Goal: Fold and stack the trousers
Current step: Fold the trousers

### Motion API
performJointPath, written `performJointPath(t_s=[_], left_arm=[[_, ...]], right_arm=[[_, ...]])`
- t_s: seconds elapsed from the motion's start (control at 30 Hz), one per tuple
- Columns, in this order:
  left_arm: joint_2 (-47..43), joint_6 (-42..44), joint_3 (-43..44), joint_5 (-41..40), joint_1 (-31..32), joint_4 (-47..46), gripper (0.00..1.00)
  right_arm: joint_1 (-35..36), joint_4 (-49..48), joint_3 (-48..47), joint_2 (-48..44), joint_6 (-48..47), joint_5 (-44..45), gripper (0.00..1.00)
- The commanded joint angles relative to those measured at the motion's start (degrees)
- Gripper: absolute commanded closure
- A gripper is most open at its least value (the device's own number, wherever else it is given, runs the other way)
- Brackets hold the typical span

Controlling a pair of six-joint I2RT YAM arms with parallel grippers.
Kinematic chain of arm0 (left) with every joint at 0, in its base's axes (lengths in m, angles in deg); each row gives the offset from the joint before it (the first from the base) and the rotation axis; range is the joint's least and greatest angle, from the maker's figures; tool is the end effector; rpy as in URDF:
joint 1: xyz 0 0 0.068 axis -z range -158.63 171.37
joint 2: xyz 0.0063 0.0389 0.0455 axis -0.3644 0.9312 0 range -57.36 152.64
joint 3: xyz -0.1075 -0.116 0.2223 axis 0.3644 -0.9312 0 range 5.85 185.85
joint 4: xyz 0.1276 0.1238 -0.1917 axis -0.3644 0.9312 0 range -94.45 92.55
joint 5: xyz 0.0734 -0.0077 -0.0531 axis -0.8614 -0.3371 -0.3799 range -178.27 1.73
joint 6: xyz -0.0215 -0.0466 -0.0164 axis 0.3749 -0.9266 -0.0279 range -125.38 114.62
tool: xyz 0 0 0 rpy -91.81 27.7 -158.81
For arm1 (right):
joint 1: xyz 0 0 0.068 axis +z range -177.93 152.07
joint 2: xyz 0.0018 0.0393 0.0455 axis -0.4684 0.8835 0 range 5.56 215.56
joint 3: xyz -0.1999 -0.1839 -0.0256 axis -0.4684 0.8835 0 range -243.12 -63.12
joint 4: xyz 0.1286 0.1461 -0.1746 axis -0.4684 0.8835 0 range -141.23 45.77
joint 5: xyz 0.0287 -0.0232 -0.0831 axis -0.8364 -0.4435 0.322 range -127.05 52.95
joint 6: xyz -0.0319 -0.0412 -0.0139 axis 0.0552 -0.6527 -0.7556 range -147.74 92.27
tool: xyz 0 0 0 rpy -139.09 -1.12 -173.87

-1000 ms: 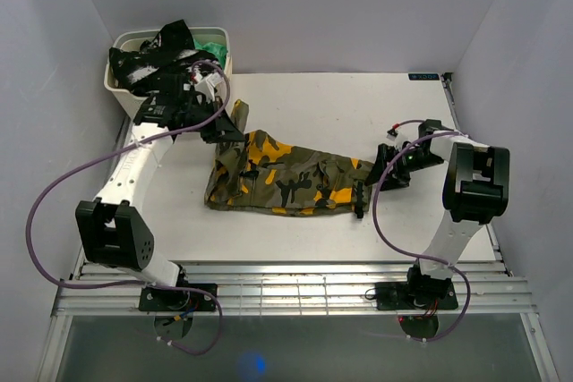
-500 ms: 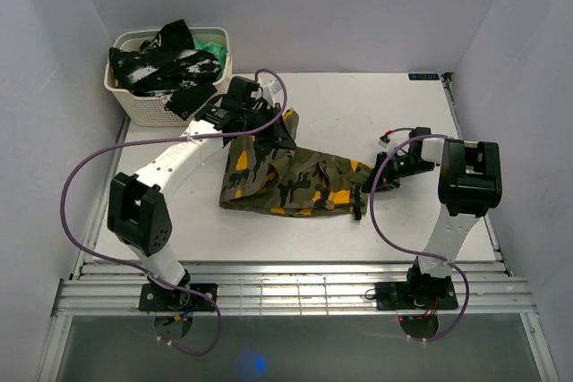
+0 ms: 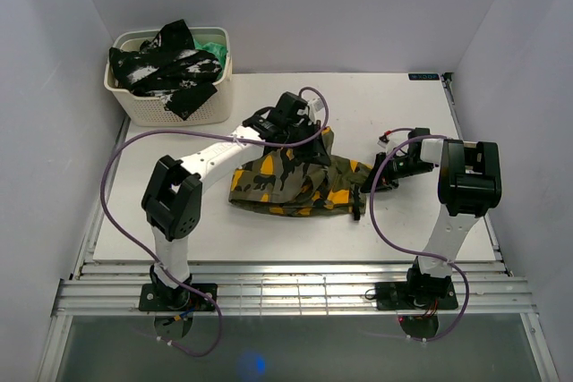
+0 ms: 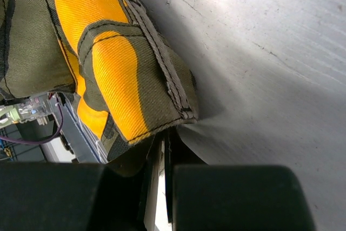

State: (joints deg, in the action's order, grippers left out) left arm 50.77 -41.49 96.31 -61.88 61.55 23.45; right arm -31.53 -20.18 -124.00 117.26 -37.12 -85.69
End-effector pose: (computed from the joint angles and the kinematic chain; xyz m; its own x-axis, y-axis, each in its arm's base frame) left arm 0.3168 -0.2882 0.2715 -0.9216 0.0871 -0.3783 0.3372 0.6624 -0.6689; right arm 0.3337 0.0058 0.1102 -0.9642 -0.0474 -0.2608 -0.2248 0.6674 0.7100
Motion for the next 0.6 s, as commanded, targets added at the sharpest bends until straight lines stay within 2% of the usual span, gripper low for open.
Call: performJointPath(t_s=[0.0,0.57], left_arm=[[-0.39,-2.55,2.97,-0.37,1.83,-4.69,1.00],[8.32,-5.72,7.72,-1.61,6.66,-8.12,1.00]], right_arm=[[0.78,-1.95,1.12,-0.61,-0.28,-1.63,0.92],[0.87,-2.48,2.26,-0.69,-0.72,-2.42,0.92]])
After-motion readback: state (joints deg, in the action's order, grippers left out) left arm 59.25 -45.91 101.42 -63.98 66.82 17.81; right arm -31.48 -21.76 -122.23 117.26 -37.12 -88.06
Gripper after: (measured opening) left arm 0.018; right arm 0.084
